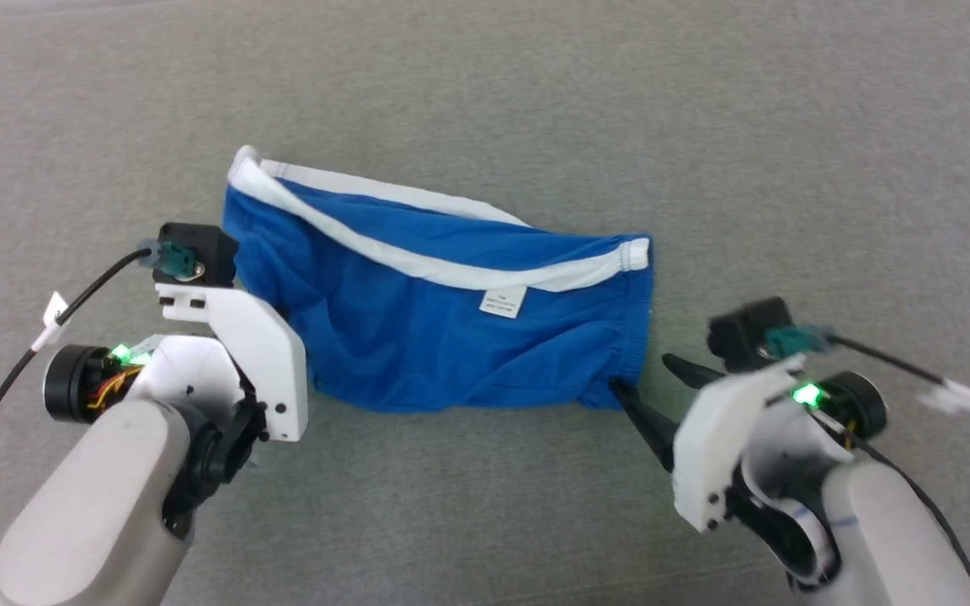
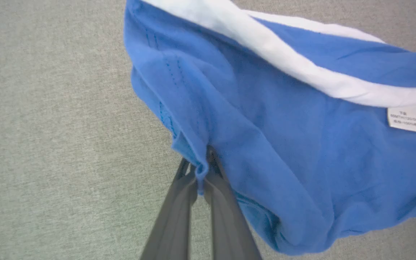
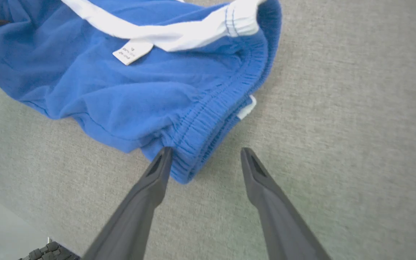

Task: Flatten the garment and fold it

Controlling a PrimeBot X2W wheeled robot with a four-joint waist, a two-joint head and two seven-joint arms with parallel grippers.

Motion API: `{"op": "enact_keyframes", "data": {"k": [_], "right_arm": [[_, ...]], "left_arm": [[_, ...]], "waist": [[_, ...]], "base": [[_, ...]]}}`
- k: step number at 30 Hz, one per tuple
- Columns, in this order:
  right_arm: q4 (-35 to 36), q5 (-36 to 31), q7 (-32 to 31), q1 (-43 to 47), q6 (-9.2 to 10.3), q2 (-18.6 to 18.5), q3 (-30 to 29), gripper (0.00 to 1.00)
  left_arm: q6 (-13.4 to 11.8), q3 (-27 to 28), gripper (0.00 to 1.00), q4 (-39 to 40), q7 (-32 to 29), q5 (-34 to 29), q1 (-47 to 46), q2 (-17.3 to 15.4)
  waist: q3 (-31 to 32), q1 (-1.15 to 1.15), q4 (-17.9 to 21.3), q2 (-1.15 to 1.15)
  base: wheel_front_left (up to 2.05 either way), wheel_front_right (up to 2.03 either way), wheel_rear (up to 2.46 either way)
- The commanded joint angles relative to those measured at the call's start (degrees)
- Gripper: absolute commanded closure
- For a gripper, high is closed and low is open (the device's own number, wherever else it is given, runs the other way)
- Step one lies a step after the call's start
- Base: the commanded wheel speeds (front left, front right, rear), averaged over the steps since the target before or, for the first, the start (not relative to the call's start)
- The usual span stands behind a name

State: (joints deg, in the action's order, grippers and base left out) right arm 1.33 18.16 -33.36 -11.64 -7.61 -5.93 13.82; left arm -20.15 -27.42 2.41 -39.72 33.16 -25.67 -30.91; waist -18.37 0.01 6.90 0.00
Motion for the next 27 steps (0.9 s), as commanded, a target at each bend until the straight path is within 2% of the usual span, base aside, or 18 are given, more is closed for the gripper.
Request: {"op": "enact_keyframes", "data": {"k": [1,9,10,11,12,13,14,19,24,27], "right_arm": [[-3.1,0.7,-1.6,-2.7,0.12,0.3,0.8,0.0],[-16.0,0.7,-7.9,-7.8,0.12,1.2,3.8,0.0],[-17.2,0.9,-8.9,-8.1,0.12,1.3,4.3,0.18],[-18.2,1.1,-9.9,-8.2,0.12,1.3,4.7,0.65],[-19.1,1.4,-11.0,-8.3,0.12,1.4,5.3,0.95],[-19.1,1.4,-11.0,-8.3,0.12,1.4,5.3,0.95],[-19.5,1.8,-11.6,-8.4,0.12,1.4,5.6,1.0],[-19.0,3.3,-11.2,-9.1,0.12,0.4,6.3,1.0],[-16.5,5.7,-9.2,-8.2,0.12,-2.3,6.2,1.0],[-14.0,6.9,-8.5,-6.8,0.12,-4.5,6.5,1.0]], "left_arm": [[0.3,-0.1,1.0,0.4,0.5,-0.5,0.2,0.1],[0.3,-0.3,1.0,0.5,2.0,-0.8,-0.1,0.5],[0.4,-0.3,1.0,0.5,2.3,-0.7,0.0,0.6],[0.4,-0.3,1.0,0.4,2.4,-0.7,0.1,0.6],[0.4,-0.4,1.0,0.4,2.6,-0.7,0.2,0.7],[0.4,-0.4,1.0,0.4,2.6,-0.7,0.2,0.7],[0.5,-0.5,1.0,0.3,2.7,-0.7,0.4,0.7],[0.5,-0.6,1.0,0.0,3.8,-0.4,1.7,0.8],[-1.0,0.0,1.0,1.2,6.2,-0.1,5.4,0.8],[-2.7,0.6,1.0,3.1,7.8,-0.1,9.1,0.6]], "waist": [[-0.3,-0.01,-1.2,0.0],[-1.5,-0.01,-2.1,0.0],[-1.6,-0.01,-2.2,0.0],[-1.7,-0.01,-2.3,0.0],[-1.7,-0.01,-2.4,0.0],[-1.7,-0.01,-2.4,0.0],[-1.7,-0.01,-2.5,0.0],[-0.4,-0.01,-2.7,0.0],[3.0,-0.01,-3.6,0.0],[5.0,-0.01,-4.3,0.0]], "base": [[0.0,0.0,0.0],[0.0,0.0,0.0],[0.0,0.0,0.0],[0.0,0.0,0.0],[0.0,0.0,0.0],[0.0,0.0,0.0],[0.0,0.0,0.0],[0.0,0.0,0.0],[0.0,0.0,0.0],[0.0,0.0,0.0]]}}
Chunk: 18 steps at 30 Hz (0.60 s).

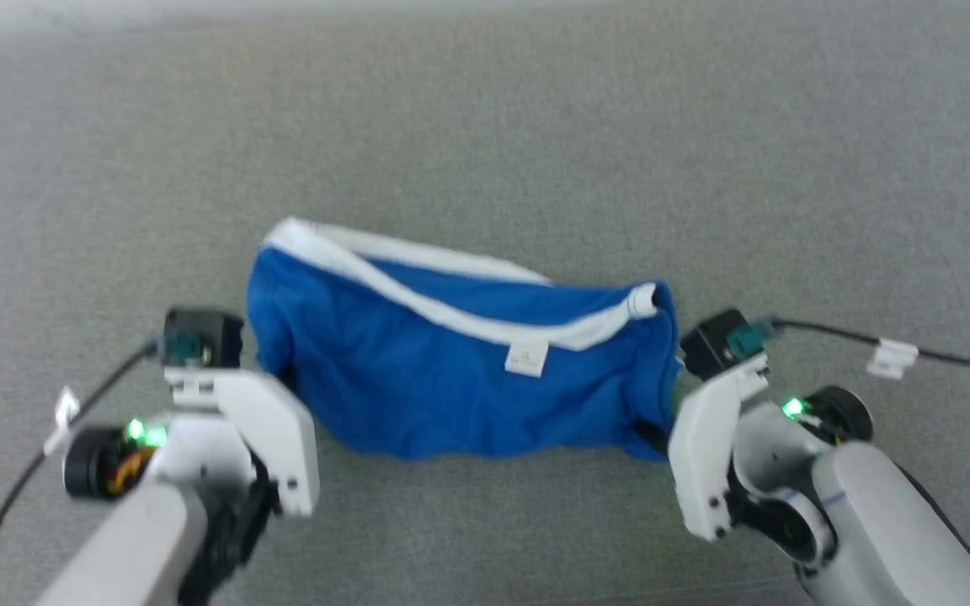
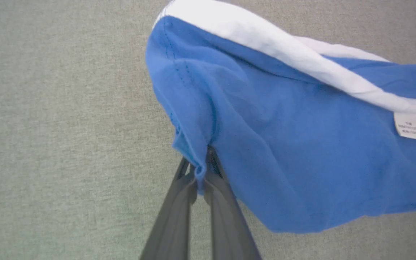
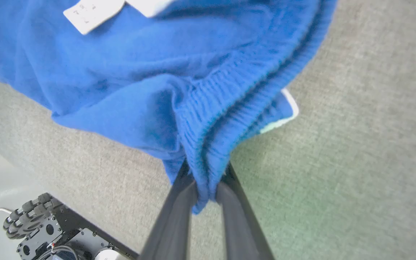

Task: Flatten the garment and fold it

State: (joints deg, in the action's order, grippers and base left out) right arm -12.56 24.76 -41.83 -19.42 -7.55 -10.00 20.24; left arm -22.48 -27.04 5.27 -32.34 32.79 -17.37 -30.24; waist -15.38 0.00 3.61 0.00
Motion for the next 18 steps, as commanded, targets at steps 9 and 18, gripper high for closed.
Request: {"op": "enact_keyframes", "data": {"k": [9,18], "right_arm": [[7.1,3.2,-3.9,8.2,0.06,-6.1,0.5,1.0],[5.6,0.0,-0.1,13.1,0.06,-4.7,-2.2,0.0]], "left_arm": [[-7.2,-0.1,1.0,4.5,2.7,1.5,15.2,2.0],[-5.4,-2.7,0.0,-0.4,7.7,2.6,17.5,7.2]], "waist": [[6.1,0.0,-2.6,0.0],[6.5,0.0,-3.2,0.0]], "base": [[0.0,0.0,0.0],[0.0,0.0,0.0]]}}
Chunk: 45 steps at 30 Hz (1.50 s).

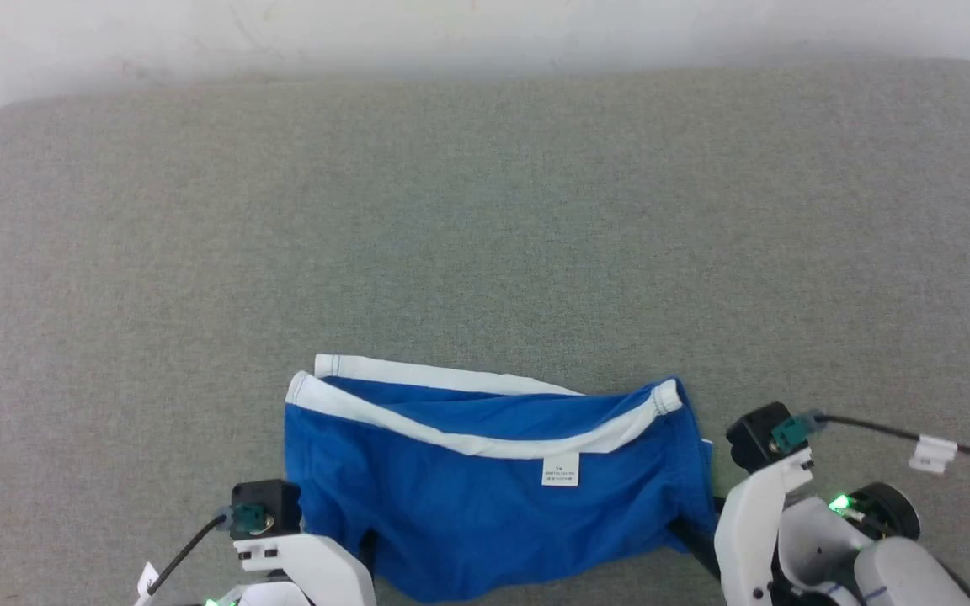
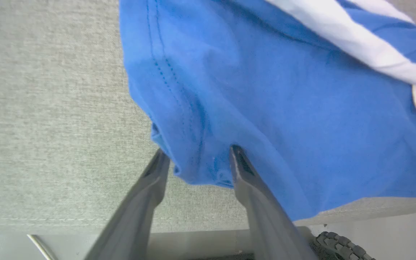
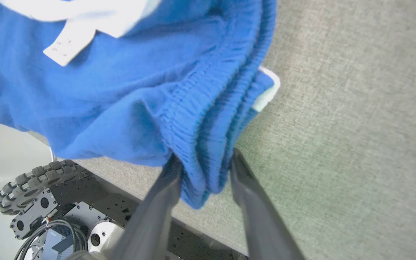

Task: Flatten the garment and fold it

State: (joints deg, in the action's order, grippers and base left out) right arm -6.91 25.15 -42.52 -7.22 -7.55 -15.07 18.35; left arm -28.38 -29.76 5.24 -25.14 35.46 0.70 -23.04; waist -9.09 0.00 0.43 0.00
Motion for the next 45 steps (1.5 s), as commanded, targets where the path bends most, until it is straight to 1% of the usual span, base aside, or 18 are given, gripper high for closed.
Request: {"op": "enact_keyframes", "data": {"k": [1,2,4,7,13,16,20,25,31,35,41,42,43,44,45], "right_arm": [[0.0,-0.9,1.5,1.7,0.06,0.8,-0.7,0.0],[0.4,-1.7,2.7,2.6,0.06,1.1,-1.2,0.0],[1.9,-3.5,5.5,5.1,0.06,2.5,-3.3,0.0],[5.8,-6.5,9.0,9.3,0.06,5.0,-6.2,0.0],[13.9,-10.3,12.2,14.2,0.06,9.2,-11.5,0.0],[16.3,-10.9,11.6,14.6,0.06,10.4,-13.8,0.0],[17.1,-11.2,9.2,13.6,0.06,11.0,-16.4,0.0],[14.0,-11.0,5.6,11.0,0.06,10.3,-17.4,0.0],[7.0,-9.4,1.2,7.0,0.06,8.5,-16.3,0.0],[2.2,-8.5,-0.6,4.1,0.06,8.2,-15.6,0.0],[-5.3,-8.4,-3.7,1.8,0.06,8.6,-13.8,0.0],[-6.3,-8.3,-4.2,1.8,0.06,8.8,-13.6,0.06],[-7.1,-8.2,-4.7,1.9,0.06,8.9,-13.4,0.52],[-7.8,-8.2,-5.0,2.0,0.06,9.0,-13.1,0.76],[-8.3,-8.0,-5.3,2.0,0.06,9.1,-12.9,0.98]], "left_arm": [[0.8,0.0,0.0,-0.7,1.3,-0.3,-0.9,0.2],[1.2,-0.2,0.0,-1.0,2.2,-0.8,-1.1,0.0],[2.8,-0.5,0.0,-0.6,3.9,-1.3,-1.3,-0.5],[3.4,0.1,0.0,1.0,7.4,-3.3,-1.6,-2.0],[2.5,2.7,0.0,5.8,15.0,-7.7,-2.7,-4.5],[2.0,3.9,0.0,7.2,19.1,-10.3,-3.6,-5.8],[1.4,5.7,0.0,8.4,24.0,-13.3,-4.9,-7.6],[1.2,8.0,0.0,9.3,28.8,-15.3,-5.5,-9.7],[1.4,9.2,0.0,10.5,30.3,-16.1,-5.6,-11.7],[1.6,8.8,0.0,11.2,30.4,-16.4,-6.1,-11.8],[1.3,7.7,0.0,10.6,30.7,-16.9,-6.4,-10.8],[1.3,7.5,0.0,10.4,30.7,-16.9,-6.4,-10.6],[1.2,7.3,0.0,10.3,30.7,-17.0,-6.4,-10.5],[1.2,7.1,0.0,10.2,30.7,-17.1,-6.3,-10.5],[1.2,7.0,0.0,10.1,30.7,-17.1,-6.3,-10.4]], "waist": [[0.5,0.0,0.0,0.0],[0.9,0.0,0.0,0.0],[1.7,0.0,-0.1,0.0],[2.7,0.0,-0.1,0.0],[3.9,0.0,-0.4,0.0],[4.0,0.0,-0.9,0.0],[3.6,0.0,-1.9,0.0],[3.0,0.0,-3.6,0.0],[1.7,0.0,-6.2,0.0],[0.3,0.0,-7.6,0.0],[-0.8,0.0,-8.3,0.0],[-0.8,0.0,-8.4,0.0],[-0.8,0.0,-8.3,0.0],[-0.7,0.0,-8.3,0.0],[-0.7,0.0,-8.2,0.0]], "base": [[0.0,0.0,0.0],[0.0,0.0,0.0],[0.0,0.0,0.0],[0.0,0.0,0.0],[0.0,0.0,0.0],[0.0,0.0,0.0],[0.0,0.0,0.0],[0.0,0.0,0.0],[0.0,0.0,0.0],[0.0,0.0,0.0],[0.0,0.0,0.0],[0.0,0.0,0.0],[0.0,0.0,0.0],[0.0,0.0,0.0],[0.0,0.0,0.0]]}}
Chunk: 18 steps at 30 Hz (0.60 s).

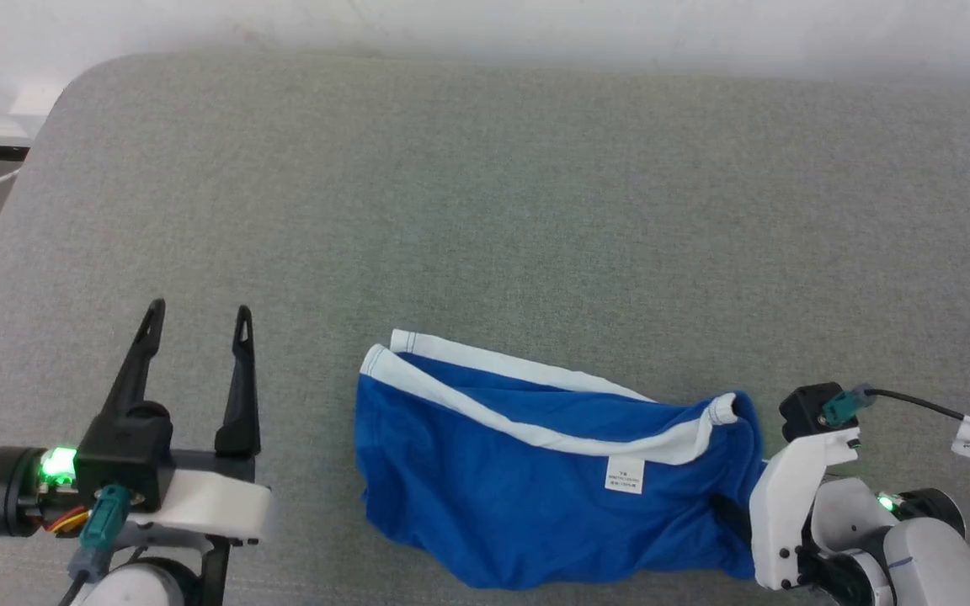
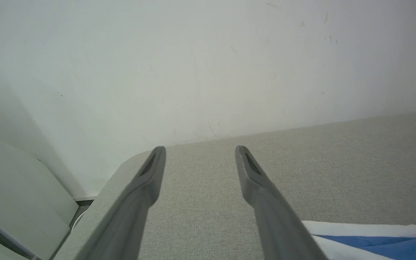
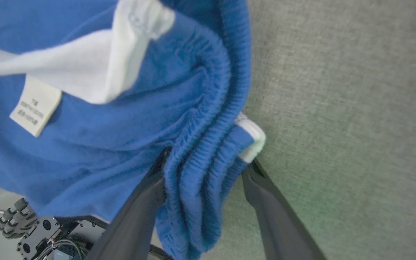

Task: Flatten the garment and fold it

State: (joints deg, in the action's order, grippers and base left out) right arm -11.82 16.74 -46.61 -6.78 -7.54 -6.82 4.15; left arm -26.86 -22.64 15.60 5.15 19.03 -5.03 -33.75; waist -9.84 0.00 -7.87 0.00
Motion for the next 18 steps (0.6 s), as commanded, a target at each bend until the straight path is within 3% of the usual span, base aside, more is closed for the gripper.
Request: {"op": "enact_keyframes", "data": {"k": [1,9,18], "right_arm": [[-3.8,0.6,-1.4,1.7,0.05,0.9,1.3,1.0],[-3.8,2.6,-2.1,0.8,0.05,0.0,2.7,1.0],[1.7,6.2,-2.3,-0.3,0.05,-6.3,2.9,1.0]], "left_arm": [[-0.3,-0.2,0.0,-0.3,0.4,-0.7,-0.5,0.3],[-0.4,-0.9,0.0,-0.6,-0.6,-0.8,-0.1,0.0],[-0.8,-1.2,0.0,0.0,-1.8,-1.0,0.6,-0.8]], "waist": [[0.2,0.0,0.2,0.0],[1.6,0.0,0.9,0.0],[3.2,0.0,2.6,0.0]], "base": [[0.0,0.0,0.0],[0.0,0.0,0.0],[0.0,0.0,0.0]]}}
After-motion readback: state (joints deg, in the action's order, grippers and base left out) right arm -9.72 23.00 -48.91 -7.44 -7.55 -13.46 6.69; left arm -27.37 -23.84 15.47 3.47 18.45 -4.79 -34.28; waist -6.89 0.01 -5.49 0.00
